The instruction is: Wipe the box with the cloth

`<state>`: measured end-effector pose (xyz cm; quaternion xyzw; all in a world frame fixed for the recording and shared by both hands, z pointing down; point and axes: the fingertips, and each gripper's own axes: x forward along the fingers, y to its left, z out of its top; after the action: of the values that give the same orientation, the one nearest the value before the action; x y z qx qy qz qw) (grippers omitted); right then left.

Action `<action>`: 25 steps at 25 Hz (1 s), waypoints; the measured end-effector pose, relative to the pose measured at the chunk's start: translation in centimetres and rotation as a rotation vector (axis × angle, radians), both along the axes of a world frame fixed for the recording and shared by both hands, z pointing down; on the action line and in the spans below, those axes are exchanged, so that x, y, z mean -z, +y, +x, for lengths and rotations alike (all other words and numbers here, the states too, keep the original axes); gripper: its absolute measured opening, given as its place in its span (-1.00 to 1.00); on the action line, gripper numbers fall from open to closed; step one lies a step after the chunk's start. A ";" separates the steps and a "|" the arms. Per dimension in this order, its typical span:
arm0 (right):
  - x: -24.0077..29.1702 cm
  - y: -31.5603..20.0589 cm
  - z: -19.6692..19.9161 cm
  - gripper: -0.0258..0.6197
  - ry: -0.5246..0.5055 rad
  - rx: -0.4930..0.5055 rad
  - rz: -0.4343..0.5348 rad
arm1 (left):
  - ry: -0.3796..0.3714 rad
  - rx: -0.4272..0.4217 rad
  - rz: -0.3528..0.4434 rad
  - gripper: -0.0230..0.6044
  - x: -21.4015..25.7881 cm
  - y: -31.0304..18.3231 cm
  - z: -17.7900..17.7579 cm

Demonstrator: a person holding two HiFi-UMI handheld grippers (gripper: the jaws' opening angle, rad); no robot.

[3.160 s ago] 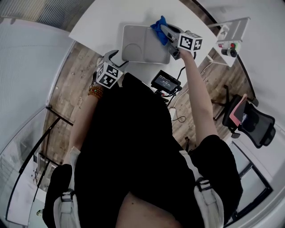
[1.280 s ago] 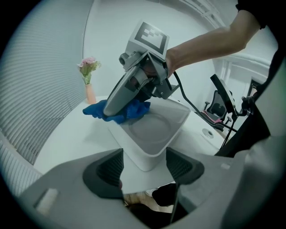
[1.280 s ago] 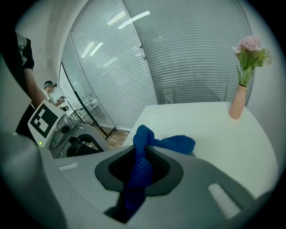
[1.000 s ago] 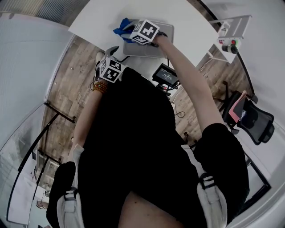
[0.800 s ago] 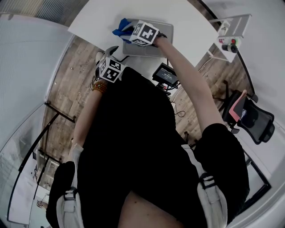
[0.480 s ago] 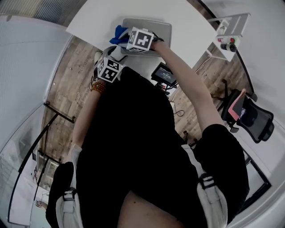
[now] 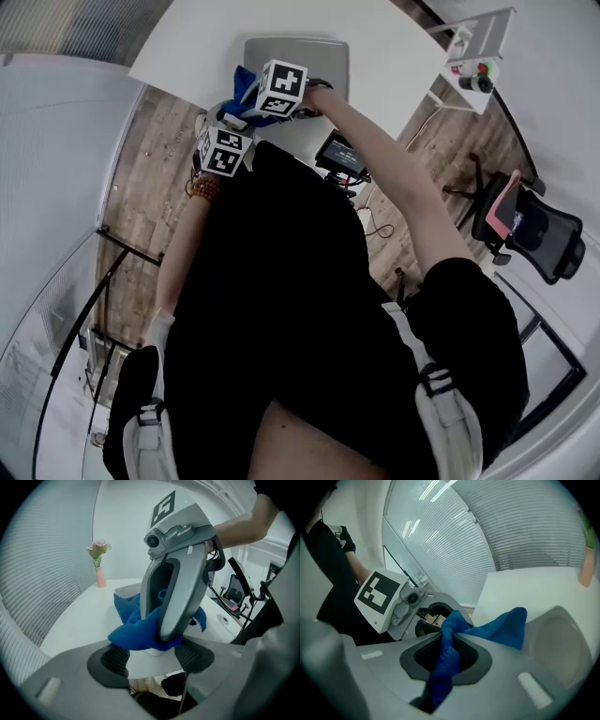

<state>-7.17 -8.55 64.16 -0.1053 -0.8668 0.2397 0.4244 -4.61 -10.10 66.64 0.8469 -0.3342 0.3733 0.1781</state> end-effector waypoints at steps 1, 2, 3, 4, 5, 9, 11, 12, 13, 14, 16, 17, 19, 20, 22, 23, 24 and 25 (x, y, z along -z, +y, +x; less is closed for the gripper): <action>0.0 0.2 0.0 -0.70 -0.001 0.004 -0.008 | -0.006 0.004 -0.005 0.07 -0.2 0.0 -0.2; 0.0 0.3 0.0 -0.70 -0.007 0.001 -0.018 | -0.011 0.010 -0.011 0.07 -0.5 0.1 -0.6; 0.1 0.5 0.0 -0.70 -0.015 -0.006 -0.032 | -0.016 0.020 -0.015 0.07 -0.7 0.1 -1.0; 0.2 0.7 0.0 -0.70 -0.024 -0.012 -0.046 | -0.022 0.032 -0.017 0.07 -0.9 0.1 -1.6; 0.4 1.0 0.0 -0.70 -0.032 -0.011 -0.057 | -0.030 0.045 -0.018 0.06 -0.9 0.0 -2.3; 1.7 4.3 -0.9 -0.70 -0.060 0.030 -0.207 | -0.052 0.102 -0.022 0.04 -0.4 -0.3 -6.8; 3.1 5.9 -1.2 -0.69 -0.131 0.039 -0.311 | -0.061 0.112 -0.014 0.04 0.7 -0.6 -8.4; 4.0 6.0 -1.3 -0.69 -0.185 0.015 -0.344 | -0.061 0.109 -0.001 0.04 1.5 -0.8 -8.8; 5.2 5.6 -1.3 -0.69 -0.242 -0.029 -0.368 | -0.054 0.103 0.019 0.03 2.5 -1.1 -9.0; 6.7 5.0 -1.5 -0.69 -0.301 -0.083 -0.385 | -0.036 0.096 0.044 0.03 3.7 -1.4 -9.2; 10.6 3.8 -2.1 -0.69 -0.425 -0.193 -0.391 | 0.021 0.086 0.100 0.02 6.5 -1.5 -9.8; 12.9 3.2 -2.5 -0.69 -0.493 -0.242 -0.376 | 0.051 0.086 0.132 0.01 8.1 -1.5 -10.1; 17.7 1.9 -2.7 -0.69 -0.637 -0.337 -0.318 | 0.107 0.090 0.204 -0.01 11.6 -1.9 -10.5; 20.1 1.0 -2.3 -0.69 -0.709 -0.384 -0.272 | 0.139 0.094 0.243 -0.03 13.4 -2.4 -10.3; 24.8 -0.9 -0.5 -0.69 -0.833 -0.483 -0.147 | 0.217 0.106 0.323 -0.05 17.6 -3.7 -9.2; 27.0 -1.9 0.7 -0.69 -0.880 -0.533 -0.077 | 0.259 0.111 0.364 -0.06 19.7 -4.5 -8.5; 29.0 -2.8 1.9 -0.70 -0.916 -0.584 -0.004 | 0.298 0.116 0.406 -0.09 21.7 -5.3 -7.7; 30.8 -3.6 3.1 -0.69 -0.942 -0.633 0.072 | 0.336 0.121 0.446 -0.12 23.7 -6.0 -7.0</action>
<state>-4.07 -12.15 33.39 0.0787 -0.9594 0.2528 -0.0973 -11.62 -16.13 42.91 0.8935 -0.4241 0.1337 0.0622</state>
